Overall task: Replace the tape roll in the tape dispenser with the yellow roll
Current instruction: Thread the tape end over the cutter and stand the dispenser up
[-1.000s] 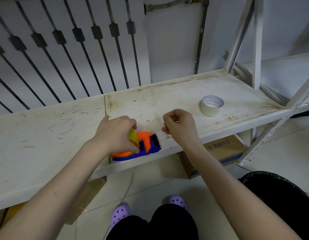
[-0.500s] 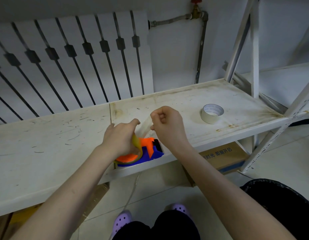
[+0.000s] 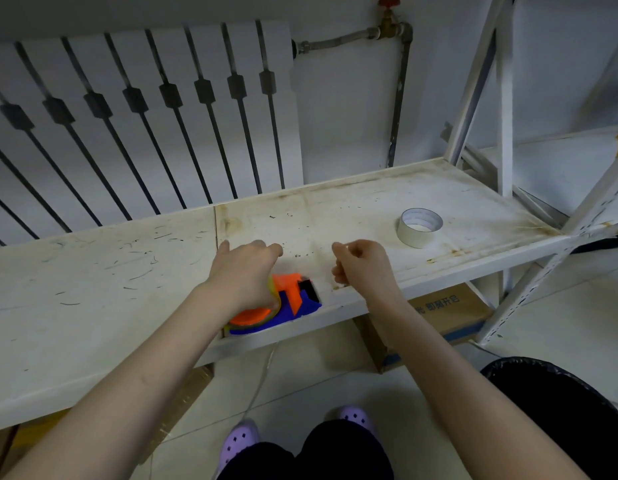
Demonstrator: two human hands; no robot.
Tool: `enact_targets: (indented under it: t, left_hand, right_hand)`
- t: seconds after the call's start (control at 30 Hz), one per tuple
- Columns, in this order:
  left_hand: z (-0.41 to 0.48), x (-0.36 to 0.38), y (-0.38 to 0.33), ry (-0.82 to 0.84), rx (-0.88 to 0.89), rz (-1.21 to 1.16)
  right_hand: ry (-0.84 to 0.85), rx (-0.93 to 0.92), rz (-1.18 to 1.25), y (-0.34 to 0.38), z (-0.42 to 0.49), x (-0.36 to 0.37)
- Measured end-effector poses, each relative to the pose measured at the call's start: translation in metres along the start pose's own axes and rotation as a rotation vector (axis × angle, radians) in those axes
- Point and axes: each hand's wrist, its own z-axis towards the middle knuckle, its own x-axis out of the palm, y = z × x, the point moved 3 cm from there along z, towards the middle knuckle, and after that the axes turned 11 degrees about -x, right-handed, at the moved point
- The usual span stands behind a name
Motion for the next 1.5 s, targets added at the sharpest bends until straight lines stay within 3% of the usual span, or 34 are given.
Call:
enact_targets:
  t: [0.17, 0.4, 0.6, 0.83, 1.33, 1.5]
  left_hand:
    - [-0.008, 0.011, -0.020, -0.171, 0.222, -0.007]
    - [-0.007, 0.022, -0.012, -0.212, 0.287, -0.073]
    - [-0.002, 0.026, -0.011, -0.131, 0.264, 0.079]
    - [0.002, 0.029, -0.011, -0.043, 0.251, 0.101]
    - [0.017, 0.023, -0.014, -0.004, 0.259, 0.106]
    - [0.019, 0.026, -0.016, -0.018, 0.259, 0.131]
  right_hand:
    - [0.026, 0.087, 0.028, -0.031, 0.004, 0.007]
    - [0.168, 0.198, -0.021, -0.050, 0.013, 0.021]
    - [0.216, 0.175, -0.103, -0.051, 0.020, 0.024]
    - [0.174, 0.164, -0.091, -0.060, 0.027, 0.026]
    - [0.136, 0.164, -0.072, -0.065, 0.035, 0.033]
    - [0.027, 0.107, 0.055, -0.065, 0.037, 0.031]
